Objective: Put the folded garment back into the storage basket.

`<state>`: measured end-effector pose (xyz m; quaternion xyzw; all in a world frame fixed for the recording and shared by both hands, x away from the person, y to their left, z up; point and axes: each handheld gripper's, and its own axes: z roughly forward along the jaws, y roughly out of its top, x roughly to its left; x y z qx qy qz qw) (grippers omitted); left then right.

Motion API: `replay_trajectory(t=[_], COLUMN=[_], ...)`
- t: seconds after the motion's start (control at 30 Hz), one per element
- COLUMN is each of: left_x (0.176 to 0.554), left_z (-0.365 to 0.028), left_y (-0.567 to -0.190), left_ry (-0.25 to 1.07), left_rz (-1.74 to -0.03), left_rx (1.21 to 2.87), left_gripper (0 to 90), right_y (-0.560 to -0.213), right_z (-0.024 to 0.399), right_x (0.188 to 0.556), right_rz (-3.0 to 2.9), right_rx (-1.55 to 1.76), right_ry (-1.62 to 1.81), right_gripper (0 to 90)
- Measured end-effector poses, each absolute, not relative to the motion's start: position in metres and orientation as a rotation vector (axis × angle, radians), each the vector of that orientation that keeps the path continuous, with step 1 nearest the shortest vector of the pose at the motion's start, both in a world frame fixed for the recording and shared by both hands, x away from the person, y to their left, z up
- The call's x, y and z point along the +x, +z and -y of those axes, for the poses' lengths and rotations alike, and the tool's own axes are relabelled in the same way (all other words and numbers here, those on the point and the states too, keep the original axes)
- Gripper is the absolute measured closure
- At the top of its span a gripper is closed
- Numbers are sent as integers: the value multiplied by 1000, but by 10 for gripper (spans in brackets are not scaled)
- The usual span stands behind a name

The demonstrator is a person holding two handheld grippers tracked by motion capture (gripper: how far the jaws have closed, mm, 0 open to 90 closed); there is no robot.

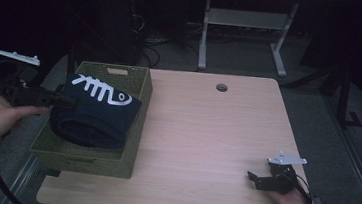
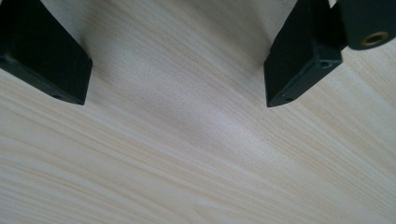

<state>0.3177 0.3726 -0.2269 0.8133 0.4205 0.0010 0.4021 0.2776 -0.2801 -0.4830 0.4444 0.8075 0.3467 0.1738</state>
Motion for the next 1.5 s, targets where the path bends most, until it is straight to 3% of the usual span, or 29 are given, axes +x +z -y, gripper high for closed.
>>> replay_trajectory(t=[0.77,1.07,1.5], left_x=[343,359,377], left_z=[-399,-406,-406], left_y=[-296,-332,-354], left_ry=[-100,-128,-118], left_rz=[-1211,-1284,-1350], left_rx=[1957,1981,2030], left_gripper=[696,697,695], right_y=[-483,-483,-483], right_z=[280,280,280], right_x=[278,278,278], right_rz=[-2289,-2289,-2290], right_rx=[1260,1260,1260], right_ry=[983,983,983], right_gripper=[75,74,75])
